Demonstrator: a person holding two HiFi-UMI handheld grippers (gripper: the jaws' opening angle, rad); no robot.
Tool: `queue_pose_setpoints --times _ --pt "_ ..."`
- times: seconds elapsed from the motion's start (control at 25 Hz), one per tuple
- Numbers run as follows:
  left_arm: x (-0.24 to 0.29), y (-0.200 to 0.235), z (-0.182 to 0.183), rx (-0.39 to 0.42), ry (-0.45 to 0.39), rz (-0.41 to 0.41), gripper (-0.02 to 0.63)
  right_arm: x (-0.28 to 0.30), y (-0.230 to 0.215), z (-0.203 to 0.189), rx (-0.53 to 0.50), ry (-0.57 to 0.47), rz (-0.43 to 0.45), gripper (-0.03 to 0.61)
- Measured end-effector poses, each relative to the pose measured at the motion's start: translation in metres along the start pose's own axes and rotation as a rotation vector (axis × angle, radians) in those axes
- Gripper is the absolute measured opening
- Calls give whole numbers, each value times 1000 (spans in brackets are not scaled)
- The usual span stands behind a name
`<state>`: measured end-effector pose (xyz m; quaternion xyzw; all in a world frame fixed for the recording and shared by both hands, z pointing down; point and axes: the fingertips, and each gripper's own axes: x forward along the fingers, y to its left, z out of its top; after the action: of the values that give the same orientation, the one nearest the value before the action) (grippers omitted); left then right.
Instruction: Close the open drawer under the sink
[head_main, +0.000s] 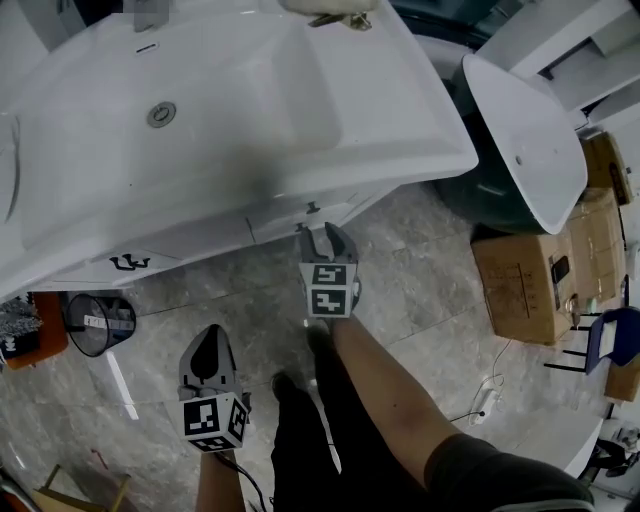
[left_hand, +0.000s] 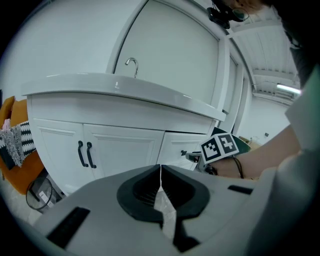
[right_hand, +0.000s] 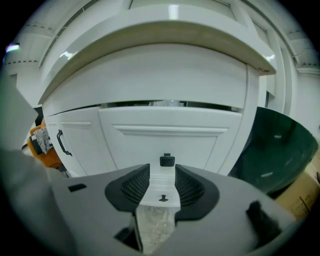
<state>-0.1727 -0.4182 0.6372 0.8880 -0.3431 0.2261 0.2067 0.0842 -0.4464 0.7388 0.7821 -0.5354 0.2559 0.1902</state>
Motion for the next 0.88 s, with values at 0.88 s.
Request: queue_pose_setpoints --times 0.88 --pt "-141 -88 81 66 -107 -110 15 -283 16 75 -54 -158 131 70"
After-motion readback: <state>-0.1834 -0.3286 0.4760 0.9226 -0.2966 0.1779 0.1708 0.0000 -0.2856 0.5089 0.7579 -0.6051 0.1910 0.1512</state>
